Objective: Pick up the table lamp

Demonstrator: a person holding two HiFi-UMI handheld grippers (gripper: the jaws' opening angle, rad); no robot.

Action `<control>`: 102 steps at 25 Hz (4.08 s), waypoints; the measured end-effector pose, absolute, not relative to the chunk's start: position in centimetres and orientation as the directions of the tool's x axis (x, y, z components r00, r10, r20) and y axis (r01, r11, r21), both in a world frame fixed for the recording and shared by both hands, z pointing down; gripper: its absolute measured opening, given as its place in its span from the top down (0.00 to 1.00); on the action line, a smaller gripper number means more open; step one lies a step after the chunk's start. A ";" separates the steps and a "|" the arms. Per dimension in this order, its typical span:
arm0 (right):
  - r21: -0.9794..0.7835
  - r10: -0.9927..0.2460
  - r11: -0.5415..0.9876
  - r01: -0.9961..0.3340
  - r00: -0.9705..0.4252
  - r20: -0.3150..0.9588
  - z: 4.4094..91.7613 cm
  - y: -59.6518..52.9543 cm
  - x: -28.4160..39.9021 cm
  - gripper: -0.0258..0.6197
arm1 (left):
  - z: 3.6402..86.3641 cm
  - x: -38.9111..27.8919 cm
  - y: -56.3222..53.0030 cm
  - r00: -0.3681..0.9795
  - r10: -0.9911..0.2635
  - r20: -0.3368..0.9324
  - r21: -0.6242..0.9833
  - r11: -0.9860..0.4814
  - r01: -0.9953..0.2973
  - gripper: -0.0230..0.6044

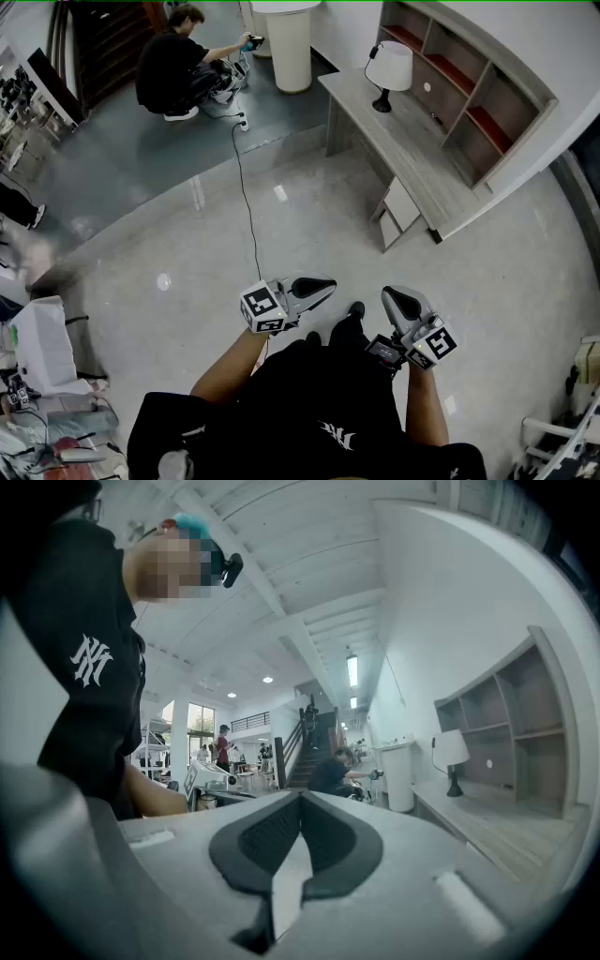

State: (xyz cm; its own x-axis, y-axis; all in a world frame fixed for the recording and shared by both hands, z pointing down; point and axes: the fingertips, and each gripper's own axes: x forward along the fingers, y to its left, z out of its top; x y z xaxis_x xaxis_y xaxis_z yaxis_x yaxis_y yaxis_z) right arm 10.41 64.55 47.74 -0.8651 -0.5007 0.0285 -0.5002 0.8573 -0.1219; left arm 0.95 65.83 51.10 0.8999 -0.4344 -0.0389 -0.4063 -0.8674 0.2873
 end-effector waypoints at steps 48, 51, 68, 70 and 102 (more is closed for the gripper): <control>-0.204 -0.529 0.832 -0.517 -0.848 -0.009 47.9 62.8 10.9 0.96 | 52.7 0.4 63.1 0.893 -0.448 -0.041 0.353 -0.843 -0.406 0.96; -0.218 -0.509 0.838 -0.501 -0.860 0.019 48.9 61.2 10.5 0.96 | 53.1 0.3 61.6 0.887 -0.460 -0.035 0.358 -0.835 -0.419 0.97; -0.255 -0.401 0.895 -0.365 -0.910 -0.107 47.6 41.6 8.3 0.96 | 51.8 -1.8 44.4 0.824 -0.567 0.024 0.320 -0.776 -0.543 0.96; -0.248 -0.381 0.905 -0.344 -0.917 -0.116 47.2 39.3 8.2 0.96 | 51.4 -1.7 42.2 0.819 -0.573 0.032 0.312 -0.773 -0.553 0.96; -0.302 -0.402 0.880 -0.366 -0.914 -0.062 48.6 15.4 6.4 0.96 | 50.5 -6.3 17.5 0.790 -0.612 -0.046 0.374 -0.743 -0.554 0.96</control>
State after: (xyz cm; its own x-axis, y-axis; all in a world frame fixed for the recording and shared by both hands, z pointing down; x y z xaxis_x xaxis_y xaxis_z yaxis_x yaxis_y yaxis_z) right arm 6.45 15.44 48.64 -0.9137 -0.4017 -0.0622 -0.3663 0.8801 -0.3021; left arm -6.27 17.50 50.45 0.7895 -0.6119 -0.0464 -0.5542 -0.7434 0.3744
